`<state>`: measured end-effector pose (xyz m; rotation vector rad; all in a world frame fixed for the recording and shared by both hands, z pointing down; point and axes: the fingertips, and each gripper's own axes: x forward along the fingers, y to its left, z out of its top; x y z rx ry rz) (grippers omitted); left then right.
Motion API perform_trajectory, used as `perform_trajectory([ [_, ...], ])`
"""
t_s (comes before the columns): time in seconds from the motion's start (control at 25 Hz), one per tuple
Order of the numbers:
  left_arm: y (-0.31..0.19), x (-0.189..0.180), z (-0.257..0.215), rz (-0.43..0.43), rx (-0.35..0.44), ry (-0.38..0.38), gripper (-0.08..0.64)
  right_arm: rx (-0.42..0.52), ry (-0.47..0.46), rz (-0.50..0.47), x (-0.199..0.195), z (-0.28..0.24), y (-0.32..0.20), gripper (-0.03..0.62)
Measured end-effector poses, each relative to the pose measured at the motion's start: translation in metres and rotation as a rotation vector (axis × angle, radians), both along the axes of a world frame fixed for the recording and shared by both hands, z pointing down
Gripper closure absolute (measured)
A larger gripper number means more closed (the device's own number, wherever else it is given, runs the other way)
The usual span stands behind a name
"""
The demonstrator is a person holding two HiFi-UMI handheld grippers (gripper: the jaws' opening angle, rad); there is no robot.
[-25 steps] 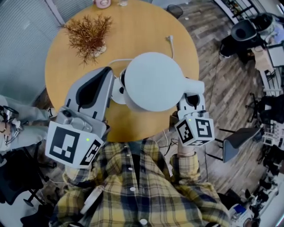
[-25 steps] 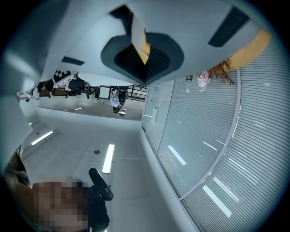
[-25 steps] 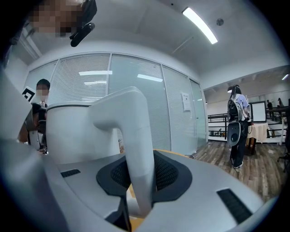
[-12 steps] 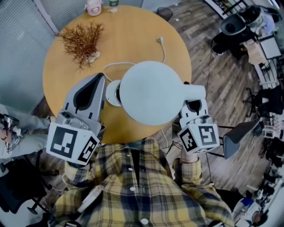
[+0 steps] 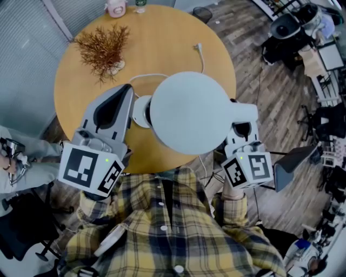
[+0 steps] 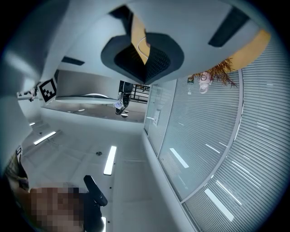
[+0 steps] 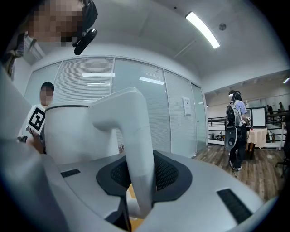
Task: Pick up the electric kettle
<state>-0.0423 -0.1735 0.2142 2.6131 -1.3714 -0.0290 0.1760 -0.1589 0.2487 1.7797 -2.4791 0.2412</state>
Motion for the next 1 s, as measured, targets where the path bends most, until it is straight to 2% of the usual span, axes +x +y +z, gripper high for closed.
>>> perform_trajectory([
  [1.0,0.003,0.005,0.008,-0.008,-0.016,0.001,0.558,-0.018,0.007,0.006,0.002,0.013,0.001,0.486],
])
